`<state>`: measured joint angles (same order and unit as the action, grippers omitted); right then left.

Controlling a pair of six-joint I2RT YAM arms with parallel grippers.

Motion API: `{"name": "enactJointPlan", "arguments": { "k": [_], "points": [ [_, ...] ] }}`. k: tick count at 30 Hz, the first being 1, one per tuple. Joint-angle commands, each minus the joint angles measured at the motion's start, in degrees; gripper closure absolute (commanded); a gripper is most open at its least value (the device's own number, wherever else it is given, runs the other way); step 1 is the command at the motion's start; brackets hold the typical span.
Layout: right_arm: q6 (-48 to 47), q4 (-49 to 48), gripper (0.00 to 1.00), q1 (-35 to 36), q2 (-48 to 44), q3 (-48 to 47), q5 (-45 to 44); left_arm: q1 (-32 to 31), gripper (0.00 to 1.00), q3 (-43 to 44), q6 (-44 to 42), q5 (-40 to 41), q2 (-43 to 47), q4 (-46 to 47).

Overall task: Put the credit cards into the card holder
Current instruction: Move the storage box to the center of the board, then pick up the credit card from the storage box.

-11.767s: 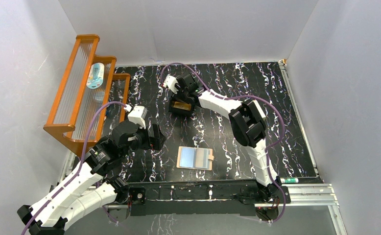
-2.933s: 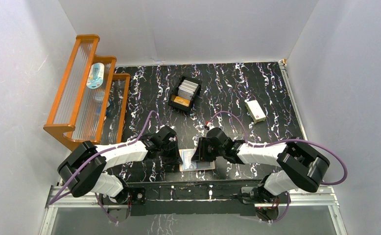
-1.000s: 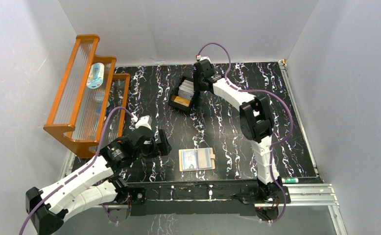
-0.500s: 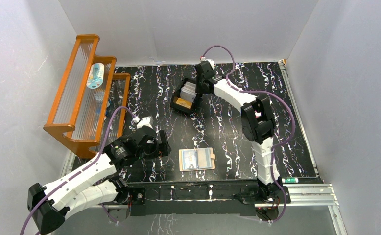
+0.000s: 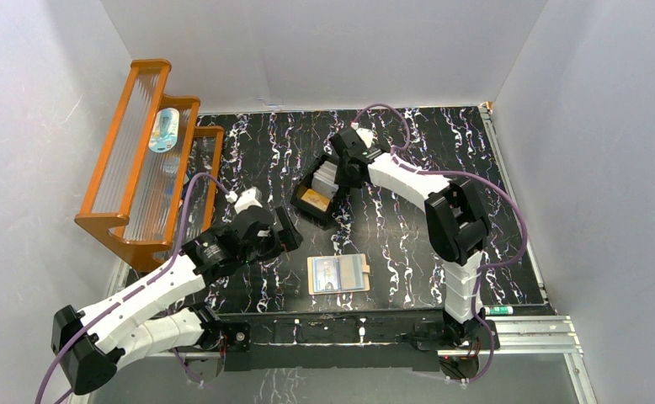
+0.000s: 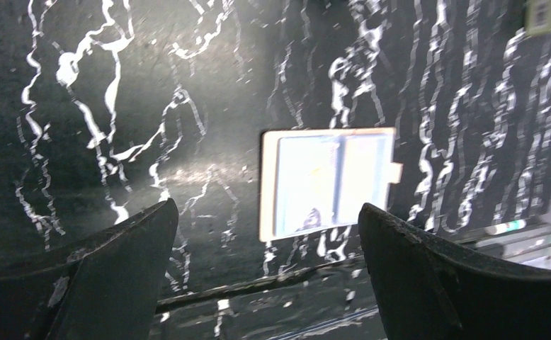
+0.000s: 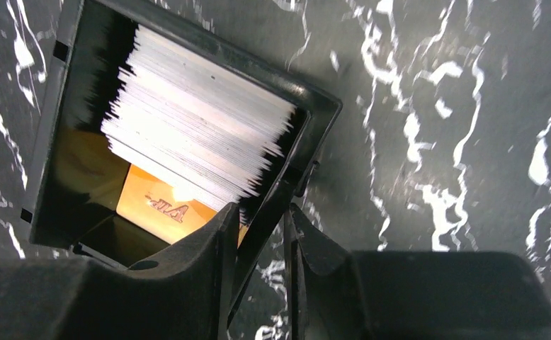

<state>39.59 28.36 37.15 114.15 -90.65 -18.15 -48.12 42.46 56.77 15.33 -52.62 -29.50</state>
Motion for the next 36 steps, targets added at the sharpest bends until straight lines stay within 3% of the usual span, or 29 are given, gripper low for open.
{"name": "enactJointPlan", "arguments": {
  "k": [1, 5, 12, 17, 27, 33, 36],
  "points": [
    [6.51, 4.8, 0.62, 2.62, -3.18, 3.19, 1.79, 0.04, 0.01, 5.08, 3.74, 4.1, -2.68, 2.47],
    [5.15, 4.48, 0.57, 2.6, -6.26, 4.37, 1.53, 0.13, 0.01, 8.32, 3.5, 8.9, -6.15, 0.02],
    [-8.51, 2.68, 0.41, 2.01, -13.08, 5.36, 0.37, 0.26, 0.02, 7.66, -10.65, 7.77, -3.23, 1.33],
    [-21.52, -3.26, 0.38, 1.97, -16.56, 5.32, 9.35, 0.22, 0.05, 4.36, -15.81, 5.18, 1.6, 2.9],
    [-41.37, -3.72, 0.41, 2.83, -5.38, -3.85, 16.35, 0.22, 0.05, -1.7, -23.94, 3.35, 12.26, 3.48],
    [-49.82, -6.6, 0.41, 5.21, -0.79, -4.76, 14.8, 0.22, 0.05, -3.43, -27.1, 2.54, 16.19, 3.91],
    [-56.34, -7.18, 0.39, 9.07, 2.44, -5.42, 8.92, 0.22, 0.06, -3.61, -27.42, 1.24, 15.96, 4.62]
  ]
}}
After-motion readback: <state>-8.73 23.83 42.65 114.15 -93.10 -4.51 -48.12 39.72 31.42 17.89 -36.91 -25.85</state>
